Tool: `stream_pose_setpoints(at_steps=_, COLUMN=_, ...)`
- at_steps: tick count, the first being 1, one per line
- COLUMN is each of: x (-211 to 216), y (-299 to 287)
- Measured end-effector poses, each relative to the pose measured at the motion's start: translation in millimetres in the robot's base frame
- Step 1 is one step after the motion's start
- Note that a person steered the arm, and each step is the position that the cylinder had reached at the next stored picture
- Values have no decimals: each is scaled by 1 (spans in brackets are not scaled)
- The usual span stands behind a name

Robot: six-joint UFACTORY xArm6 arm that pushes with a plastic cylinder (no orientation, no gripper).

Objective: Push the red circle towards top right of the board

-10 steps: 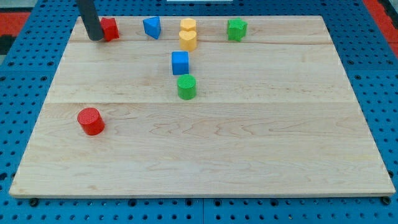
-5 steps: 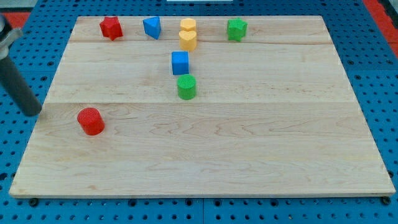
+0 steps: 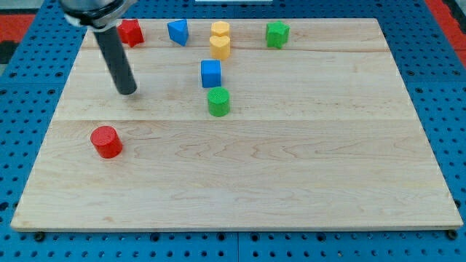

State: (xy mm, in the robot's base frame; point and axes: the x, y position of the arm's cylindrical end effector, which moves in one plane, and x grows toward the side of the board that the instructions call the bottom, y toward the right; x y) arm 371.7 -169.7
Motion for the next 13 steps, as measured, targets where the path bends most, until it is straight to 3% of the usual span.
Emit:
stream_pose_setpoints(at_steps=3, x=-18, y=86)
stream_pose_setpoints(at_steps=6, x=-31, y=116)
stream_pose_setpoints(at_steps=7, x=-33, y=99)
stream_pose_setpoints(at_steps=10, x=-3, y=-131)
stream_pose_setpoints(at_steps=11, x=13, y=-129)
stream_pose_setpoints(at_steps=12, x=104, y=-129)
stream_pose_setpoints(at_steps=13, x=133, y=-99)
